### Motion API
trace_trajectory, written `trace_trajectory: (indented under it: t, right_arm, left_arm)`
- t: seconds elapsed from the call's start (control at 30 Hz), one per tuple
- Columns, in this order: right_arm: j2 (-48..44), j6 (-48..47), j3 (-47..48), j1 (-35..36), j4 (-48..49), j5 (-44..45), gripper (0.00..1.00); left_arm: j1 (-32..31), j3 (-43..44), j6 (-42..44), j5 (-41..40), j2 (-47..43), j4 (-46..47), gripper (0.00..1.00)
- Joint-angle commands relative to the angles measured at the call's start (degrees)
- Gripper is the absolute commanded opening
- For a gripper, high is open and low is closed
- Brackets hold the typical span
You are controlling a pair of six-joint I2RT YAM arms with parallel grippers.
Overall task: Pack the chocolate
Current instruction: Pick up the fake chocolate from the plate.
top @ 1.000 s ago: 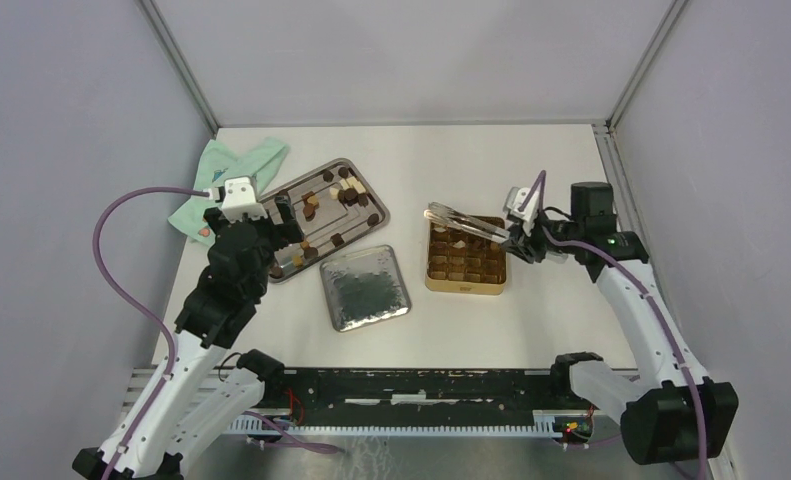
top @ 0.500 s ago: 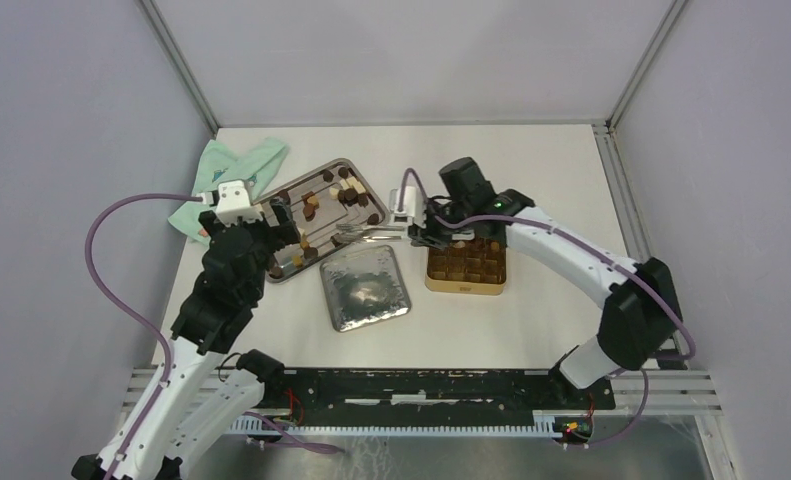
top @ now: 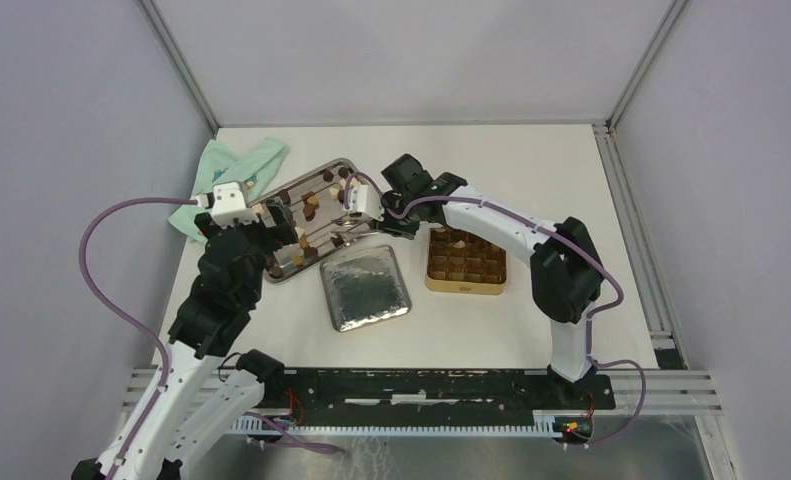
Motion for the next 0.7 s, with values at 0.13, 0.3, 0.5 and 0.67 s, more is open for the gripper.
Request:
trace_trajectory:
  t: [0.13,0.3,0.5,0.67]
  right_arm:
    - [4.1,0.3,6.7,1.6,-2.8,3.8,0.44]
    - [5.4,0.8,8.3,1.9,-3.4,4.4,0.47]
    - [7.0,1.6,9.7,1.8,-3.8,4.9,0.47]
    - [9.1,2.3,12.0,1.9,-4.7,5.5,0.47]
  left_arm:
    - [0.4,-0.3,1.8,-0.1,-0.8,2.6,1.0]
    - [0.5,-0.3,1.7,0.1,-0.8,2.6,1.0]
    - [0.5,-0.3,1.7,0.1,-0.9,2.6,1.0]
    - [0.5,-0.3,1.7,0.1,-0.9,2.6,1.0]
